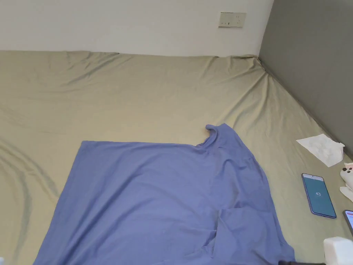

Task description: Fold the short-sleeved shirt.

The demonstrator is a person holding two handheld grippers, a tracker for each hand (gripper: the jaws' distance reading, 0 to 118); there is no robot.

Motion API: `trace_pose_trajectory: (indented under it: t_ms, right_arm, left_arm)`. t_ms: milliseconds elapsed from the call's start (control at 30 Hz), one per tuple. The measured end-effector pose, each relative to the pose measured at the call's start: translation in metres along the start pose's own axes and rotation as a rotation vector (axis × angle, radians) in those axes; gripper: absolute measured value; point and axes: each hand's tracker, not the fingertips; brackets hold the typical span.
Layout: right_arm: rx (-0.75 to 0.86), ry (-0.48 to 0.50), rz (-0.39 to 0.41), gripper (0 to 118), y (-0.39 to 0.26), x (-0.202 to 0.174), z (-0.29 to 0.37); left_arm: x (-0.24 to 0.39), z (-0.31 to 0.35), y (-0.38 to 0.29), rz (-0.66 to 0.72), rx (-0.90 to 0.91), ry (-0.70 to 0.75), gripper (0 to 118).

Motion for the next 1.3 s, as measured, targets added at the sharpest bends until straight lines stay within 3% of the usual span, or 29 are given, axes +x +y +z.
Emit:
trace_pose_trajectory:
  t_ms: [33,133,200,233,300,333,400,433,567,633,700,733,767,800,833,867,933,1000,1033,1167,1267,1300]
  right_arm:
    - [0.069,0.008,-0.029,118,0.009,-0.004,0.013]
    - [0.345,-0.052,0.005,118,0.032,-0.024,0.053]
    - [0.434,-0.086,-0.016,111,0.045,-0.034,0.072]
    - [0.465,-0.047,-0.053,89,0.049,-0.035,0.08]
    - [0.487,0.006,-0.096,17,0.054,-0.038,0.089]
    - [0.47,-0.004,-0.126,0,0.057,-0.04,0.09]
    - [0.483,-0.028,-0.17,0,0.054,-0.038,0.092]
    - [0.459,-0.004,-0.153,0,0.057,-0.036,0.092]
    - [0.397,0.006,-0.212,0,0.054,-0.023,0.086]
    - [0.319,-0.04,-0.243,0,0.052,-0.016,0.076]
    - [0.079,0.012,-0.254,2,0.055,-0.001,0.05]
    - [-0.061,-0.004,-0.324,4,0.052,0.006,0.03]
    - [-0.103,0.017,-0.356,15,0.047,0.012,0.013]
    - [-0.151,0.036,-0.347,50,0.04,0.023,-0.007]
    - [-0.227,0.018,-0.36,96,0.033,0.028,-0.028]
    - [-0.271,0.03,-0.39,118,0.027,0.03,-0.042]
    - [-0.306,0.055,-0.484,114,0.015,0.032,-0.062]
    - [-0.359,0.133,-0.505,105,0.009,0.037,-0.082]
    - [-0.398,0.084,-0.523,105,0.006,0.035,-0.089]
    - [-0.435,-0.026,-0.432,101,-0.001,0.034,-0.107]
    - [-0.449,-0.009,-0.447,55,-0.004,0.031,-0.111]
    - [-0.443,-0.076,-0.394,32,-0.002,0.029,-0.107]
  left_arm:
    - [0.004,0.012,0.01,0.003,0.06,0.002,108]
    - [0.034,0.048,0.037,-0.067,0.279,0.061,109]
    - [0.047,0.068,0.047,-0.055,0.413,0.058,89]
    - [0.056,0.078,0.051,-0.034,0.472,0.035,59]
    - [0.064,0.088,0.054,-0.035,0.53,0.01,7]
    - [0.07,0.09,0.056,-0.046,0.513,0.029,0]
    - [0.076,0.093,0.054,-0.071,0.528,0.084,0]
    - [0.078,0.094,0.054,-0.104,0.512,0.053,0]
    - [0.081,0.092,0.05,-0.125,0.477,0.026,0]
    - [0.084,0.088,0.047,-0.142,0.471,0.073,0]
    - [0.084,0.086,0.044,-0.134,0.462,0.065,0]
    - [0.084,0.085,0.042,-0.115,0.456,0.055,0]
    - [0.084,0.082,0.042,-0.104,0.447,0.028,0]
    - [0.087,0.081,0.04,-0.103,0.452,0.025,0]
    - [0.09,0.08,0.039,-0.107,0.451,0.027,0]
    - [0.092,0.079,0.039,-0.11,0.447,0.024,0]
    - [0.096,0.08,0.038,-0.119,0.444,0.017,0]
    - [0.098,0.08,0.036,-0.122,0.439,0.006,0]
    - [0.097,0.079,0.036,-0.123,0.437,0.007,0]
    - [0.096,0.078,0.032,-0.106,0.42,0.013,0]
    - [0.096,0.077,0.03,-0.108,0.411,0.018,0]
    - [0.096,0.076,0.029,-0.112,0.403,0.031,0]
